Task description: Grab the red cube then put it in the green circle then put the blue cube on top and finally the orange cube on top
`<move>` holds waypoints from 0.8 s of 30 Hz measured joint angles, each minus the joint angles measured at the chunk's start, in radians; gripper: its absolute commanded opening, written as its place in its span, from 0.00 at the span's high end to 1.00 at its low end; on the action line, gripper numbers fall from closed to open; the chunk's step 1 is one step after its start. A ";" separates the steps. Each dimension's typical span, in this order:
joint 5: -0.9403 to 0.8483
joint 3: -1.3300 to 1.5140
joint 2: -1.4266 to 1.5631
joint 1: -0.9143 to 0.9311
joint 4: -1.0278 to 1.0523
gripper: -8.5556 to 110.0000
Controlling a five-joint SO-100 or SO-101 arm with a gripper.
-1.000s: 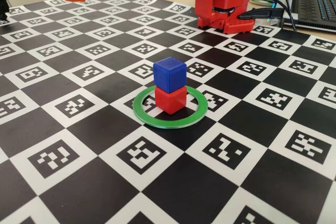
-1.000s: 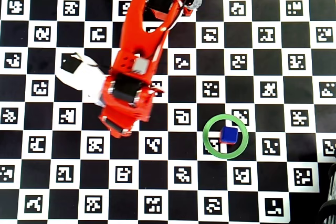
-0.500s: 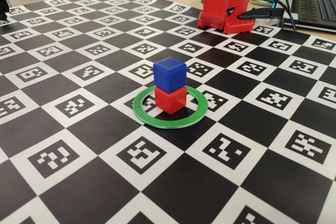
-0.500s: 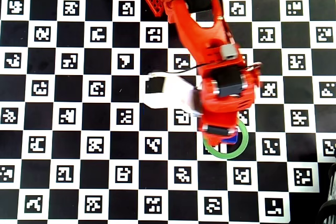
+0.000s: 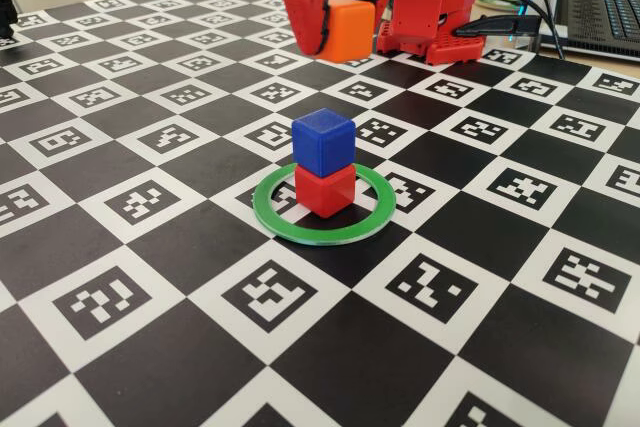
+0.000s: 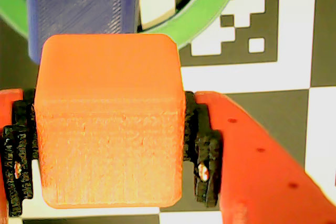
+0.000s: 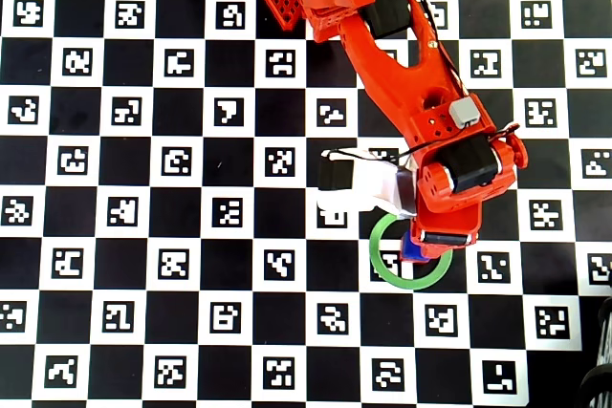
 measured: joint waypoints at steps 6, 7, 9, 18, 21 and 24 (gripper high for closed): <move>0.000 0.000 -0.026 0.000 -0.028 0.88; 0.000 0.000 -0.035 0.000 -0.029 0.88; 0.000 0.000 -0.051 0.000 -0.043 0.88; 0.000 -0.037 -0.107 0.000 -0.063 0.88; 0.000 -0.054 -0.107 0.000 -0.064 0.88; 0.000 -0.055 -0.107 0.000 -0.064 0.88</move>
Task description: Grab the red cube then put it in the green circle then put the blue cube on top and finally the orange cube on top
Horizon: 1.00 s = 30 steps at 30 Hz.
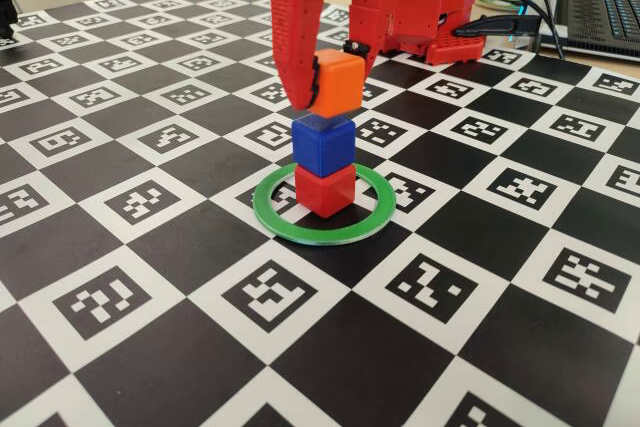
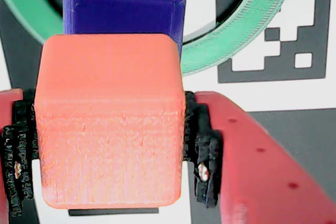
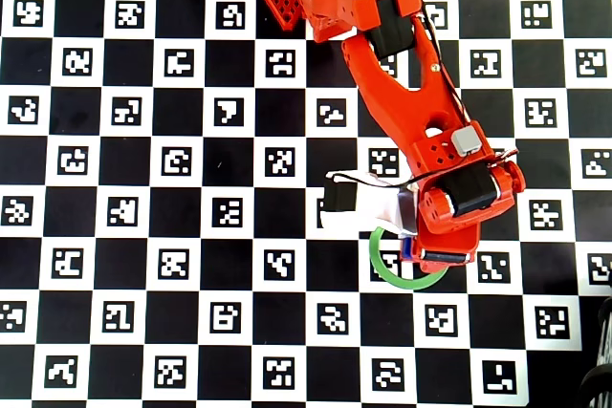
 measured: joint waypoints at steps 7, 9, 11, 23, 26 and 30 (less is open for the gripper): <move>0.000 -0.002 -0.023 0.000 0.000 0.88; 0.000 -0.003 -0.025 0.000 0.000 0.88; 0.000 -0.003 -0.025 0.000 0.000 0.88; 0.000 -0.003 -0.025 0.003 0.000 0.88; 0.000 -0.003 -0.025 0.009 0.000 0.88; 0.000 -0.003 -0.025 0.012 0.000 0.88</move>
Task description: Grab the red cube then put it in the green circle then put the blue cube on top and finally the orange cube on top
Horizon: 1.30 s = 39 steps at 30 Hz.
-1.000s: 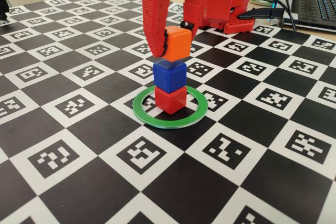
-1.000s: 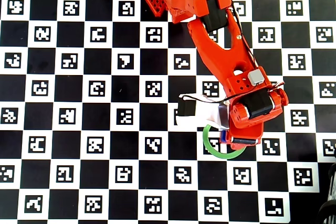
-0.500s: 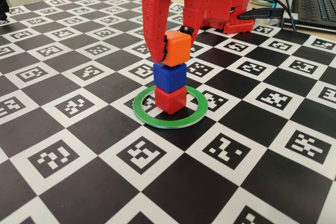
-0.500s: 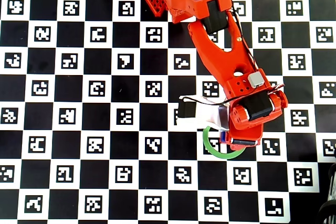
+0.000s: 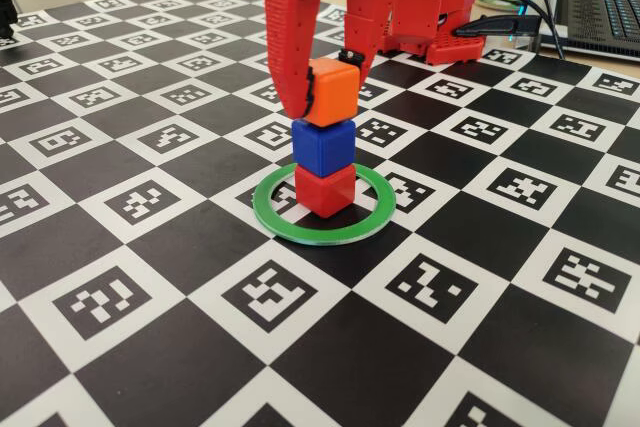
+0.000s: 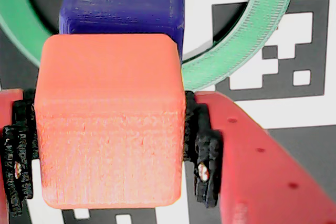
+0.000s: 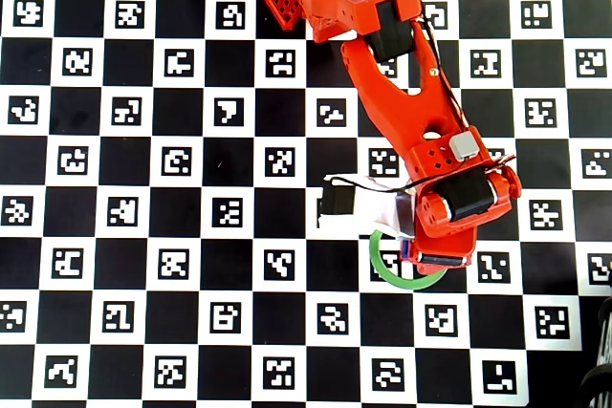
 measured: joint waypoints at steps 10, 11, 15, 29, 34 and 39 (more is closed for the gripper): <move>-0.002 0.000 0.000 0.002 0.000 0.88; -0.011 0.000 0.000 0.002 0.000 0.88; -0.015 0.000 0.000 0.002 0.000 0.86; -0.015 0.011 0.000 0.002 -0.002 0.80; -0.015 0.014 0.000 0.002 -0.003 0.68; -0.006 0.014 0.000 0.002 0.012 0.59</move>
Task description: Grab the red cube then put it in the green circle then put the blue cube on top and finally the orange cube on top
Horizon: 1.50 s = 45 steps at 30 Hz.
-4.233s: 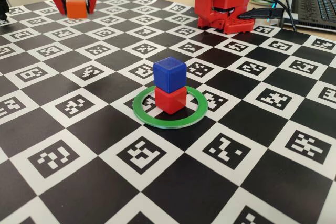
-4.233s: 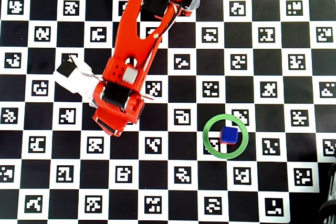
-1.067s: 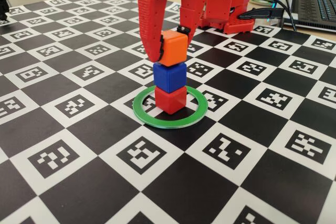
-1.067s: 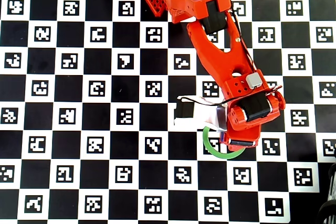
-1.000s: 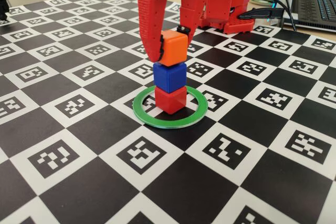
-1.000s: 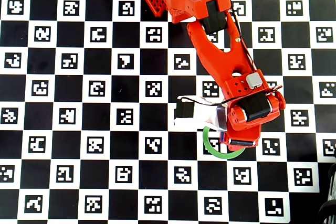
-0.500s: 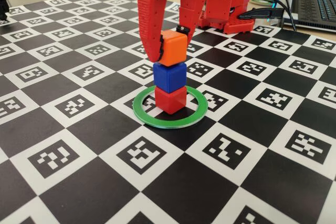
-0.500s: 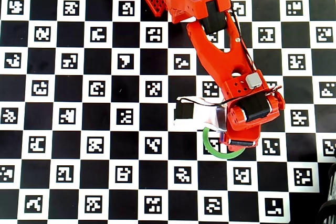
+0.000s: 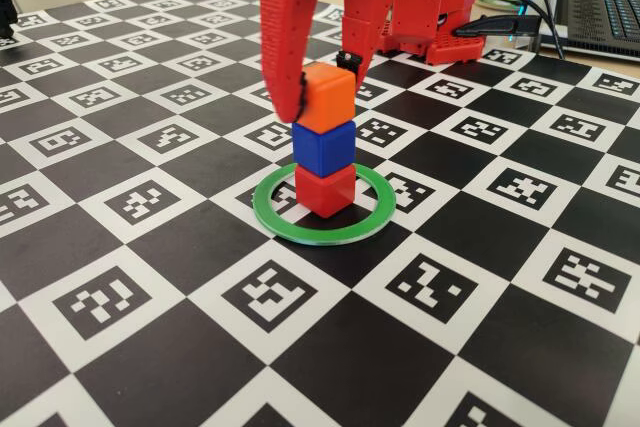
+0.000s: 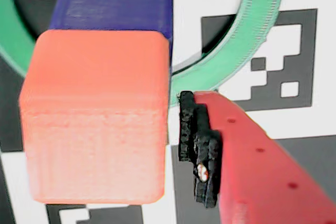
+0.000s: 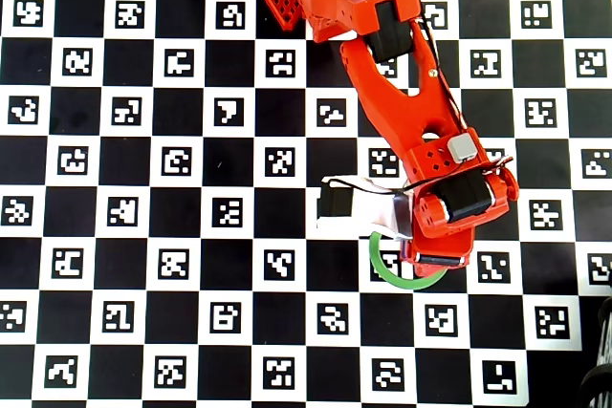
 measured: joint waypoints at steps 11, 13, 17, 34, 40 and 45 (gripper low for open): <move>0.000 0.000 0.000 0.000 0.034 0.57; 0.000 0.000 0.000 0.000 0.044 0.57; -0.011 0.000 0.091 0.000 0.054 0.58; -0.287 0.422 0.718 0.224 -0.078 0.95; -0.592 0.813 1.000 0.279 -0.244 0.98; -1.062 1.131 1.198 0.284 -0.387 0.98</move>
